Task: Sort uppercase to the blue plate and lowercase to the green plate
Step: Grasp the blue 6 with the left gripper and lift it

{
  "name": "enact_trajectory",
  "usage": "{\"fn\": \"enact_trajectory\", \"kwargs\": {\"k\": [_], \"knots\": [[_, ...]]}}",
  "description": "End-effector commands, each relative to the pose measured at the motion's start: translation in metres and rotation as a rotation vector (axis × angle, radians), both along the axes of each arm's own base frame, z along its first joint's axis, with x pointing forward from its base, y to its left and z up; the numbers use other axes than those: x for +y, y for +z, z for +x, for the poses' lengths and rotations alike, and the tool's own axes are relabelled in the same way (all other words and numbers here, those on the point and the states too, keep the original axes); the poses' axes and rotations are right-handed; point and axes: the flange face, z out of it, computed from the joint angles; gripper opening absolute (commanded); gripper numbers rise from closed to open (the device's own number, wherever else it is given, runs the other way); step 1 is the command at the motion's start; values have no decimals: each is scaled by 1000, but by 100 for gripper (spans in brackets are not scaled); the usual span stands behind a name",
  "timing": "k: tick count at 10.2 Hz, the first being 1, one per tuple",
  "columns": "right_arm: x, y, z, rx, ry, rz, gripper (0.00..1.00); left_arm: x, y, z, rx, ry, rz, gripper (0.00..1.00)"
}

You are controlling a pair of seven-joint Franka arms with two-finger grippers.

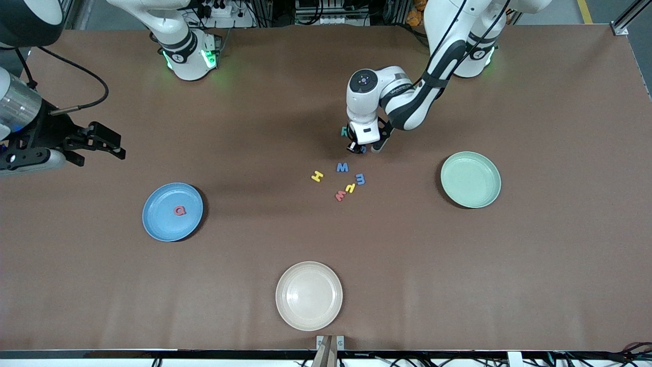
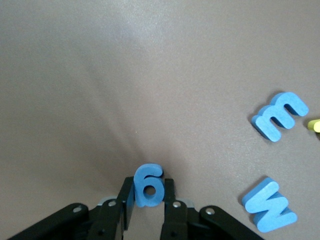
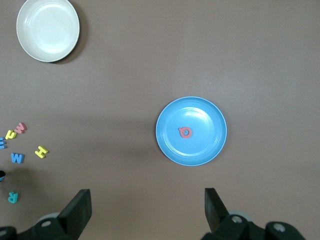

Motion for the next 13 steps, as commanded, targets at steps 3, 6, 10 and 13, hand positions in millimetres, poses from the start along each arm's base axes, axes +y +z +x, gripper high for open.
{"fn": "enact_trajectory", "kwargs": {"k": [3,6,10,13], "knots": [[2,5,1,-2,3,-1,100,6,8,10,-12,-28,60,16],[23,4,-1,0,28,-12,100,11,29,17,-9,-104,129,7],[24,-3,2,12,19,-11,100,49,63,23,23,-322,208,0],[50,-11,3,28,-18,-12,100,102,96,37,81,-503,189,0]]}}
